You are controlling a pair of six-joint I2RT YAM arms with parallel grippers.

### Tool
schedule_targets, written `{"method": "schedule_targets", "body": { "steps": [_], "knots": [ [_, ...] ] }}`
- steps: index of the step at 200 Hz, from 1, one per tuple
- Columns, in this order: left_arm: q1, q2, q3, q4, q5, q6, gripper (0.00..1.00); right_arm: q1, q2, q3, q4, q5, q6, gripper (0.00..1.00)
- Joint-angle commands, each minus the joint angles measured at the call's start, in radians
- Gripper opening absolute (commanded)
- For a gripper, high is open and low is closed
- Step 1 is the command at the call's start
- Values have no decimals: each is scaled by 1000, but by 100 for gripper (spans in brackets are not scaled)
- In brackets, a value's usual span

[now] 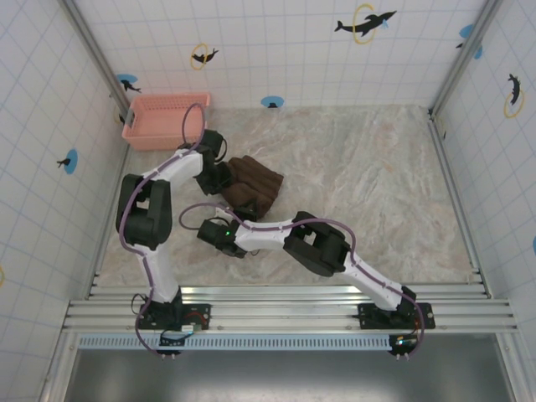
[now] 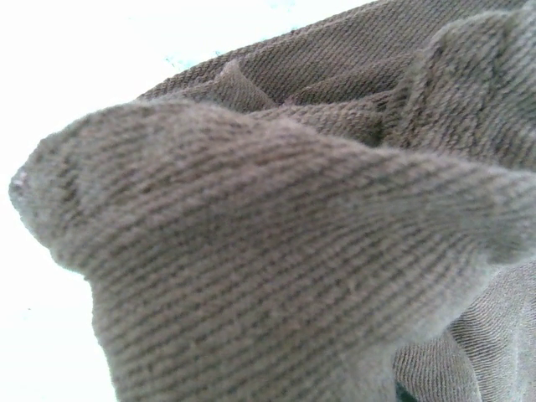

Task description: Roll up the long pants

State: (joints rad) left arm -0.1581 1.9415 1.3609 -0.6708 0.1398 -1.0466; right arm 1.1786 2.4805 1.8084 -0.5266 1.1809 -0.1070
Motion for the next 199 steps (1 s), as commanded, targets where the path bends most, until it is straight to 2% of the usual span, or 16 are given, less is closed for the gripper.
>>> {"method": "schedule_targets", "body": {
  "steps": [1,12,24,38,54,70,80,92,96,105,109,134,159,179,199],
  "knots": [
    [0,15,-179,-249,-62,52,0,-42,-18,-34,-28,-190,-5,0],
    [-1,-39,-243,-187,-46,75,0,-42,-43,-63,-17,-244,-7,0],
    [0,-104,-297,-124,-23,103,0,-46,-76,-95,-16,-358,-18,0],
    [0,-179,-336,-95,-19,129,29,-52,-112,-129,-18,-443,-21,0],
    [0,-247,-361,-90,7,154,53,-64,-159,-163,-27,-546,-17,0],
    [0,-298,-382,-69,39,160,64,-84,-177,-186,-44,-635,-10,0],
    [0,-343,-408,-31,46,152,76,-95,-212,-191,-58,-688,-10,0],
    [1,-409,-445,14,25,133,81,-110,-213,-190,-82,-742,-14,0],
    [1,-431,-459,29,14,126,89,-115,-213,-189,-90,-761,-16,0],
    [4,-485,-486,61,-17,107,91,-121,-212,-189,-103,-786,-17,0],
    [6,-508,-498,77,-33,100,95,-124,-212,-191,-106,-792,-17,0],
    [48,-642,-557,186,-45,75,97,-134,-208,-202,-127,-818,-16,0],
    [57,-728,-549,200,-67,99,97,-148,-190,-183,-160,-869,-13,0],
    [62,-817,-607,232,-85,100,97,-163,-158,-149,-192,-933,-4,0],
    [102,-914,-750,399,22,59,97,-180,-145,-117,-214,-1002,7,0]
  ]
}}
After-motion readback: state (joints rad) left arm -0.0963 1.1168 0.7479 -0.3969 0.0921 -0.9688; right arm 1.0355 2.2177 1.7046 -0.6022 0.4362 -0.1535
